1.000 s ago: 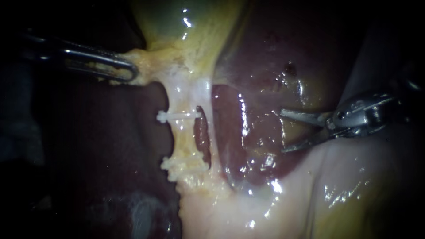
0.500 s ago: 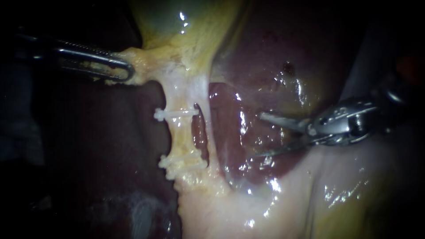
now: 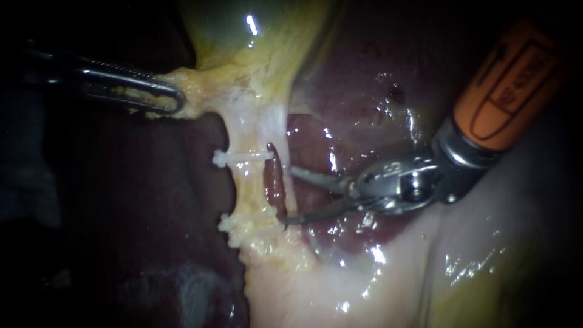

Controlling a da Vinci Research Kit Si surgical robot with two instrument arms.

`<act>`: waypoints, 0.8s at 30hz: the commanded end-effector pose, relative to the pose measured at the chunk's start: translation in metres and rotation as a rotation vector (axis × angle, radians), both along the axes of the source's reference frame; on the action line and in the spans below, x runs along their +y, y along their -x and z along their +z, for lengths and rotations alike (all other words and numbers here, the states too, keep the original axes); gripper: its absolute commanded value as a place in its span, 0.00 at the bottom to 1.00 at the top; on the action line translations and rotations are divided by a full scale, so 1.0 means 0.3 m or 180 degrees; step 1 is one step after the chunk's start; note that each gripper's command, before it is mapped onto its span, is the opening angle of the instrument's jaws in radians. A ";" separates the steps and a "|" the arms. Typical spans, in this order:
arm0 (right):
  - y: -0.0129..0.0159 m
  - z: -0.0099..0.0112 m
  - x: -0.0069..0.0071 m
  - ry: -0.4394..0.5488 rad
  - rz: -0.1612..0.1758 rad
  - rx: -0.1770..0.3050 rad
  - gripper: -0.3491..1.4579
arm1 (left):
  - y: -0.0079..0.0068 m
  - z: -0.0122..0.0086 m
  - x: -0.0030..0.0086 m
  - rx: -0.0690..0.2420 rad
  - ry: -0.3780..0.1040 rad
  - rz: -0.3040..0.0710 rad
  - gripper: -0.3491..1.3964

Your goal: Go to the cutting position left tube

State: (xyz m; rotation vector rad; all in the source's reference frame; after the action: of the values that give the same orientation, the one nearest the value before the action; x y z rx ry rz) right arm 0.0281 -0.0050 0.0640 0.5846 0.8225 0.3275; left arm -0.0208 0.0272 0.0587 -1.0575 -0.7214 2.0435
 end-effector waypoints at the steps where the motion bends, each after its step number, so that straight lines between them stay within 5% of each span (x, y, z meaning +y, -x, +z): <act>1: -0.0001 0.0009 0.0001 -0.0016 -0.0002 -0.0004 0.97 | 0.0000 0.0000 0.0000 0.0000 0.0001 0.0000 0.00; 19: -0.0008 0.0234 0.0032 -0.0230 -0.0013 -0.0062 0.98 | 0.0000 -0.0002 -0.0002 -0.0004 -0.0003 0.0005 0.00; 24: -0.0022 0.0251 0.0048 -0.0357 0.0021 0.0061 0.98 | 0.0001 -0.0001 -0.0003 -0.0004 -0.0003 0.0005 0.00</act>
State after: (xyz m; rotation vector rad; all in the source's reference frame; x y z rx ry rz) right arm 0.0287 -0.0035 0.0717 0.7018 0.8260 0.3786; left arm -0.0208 0.0272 0.0587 -1.0584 -0.7246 2.0439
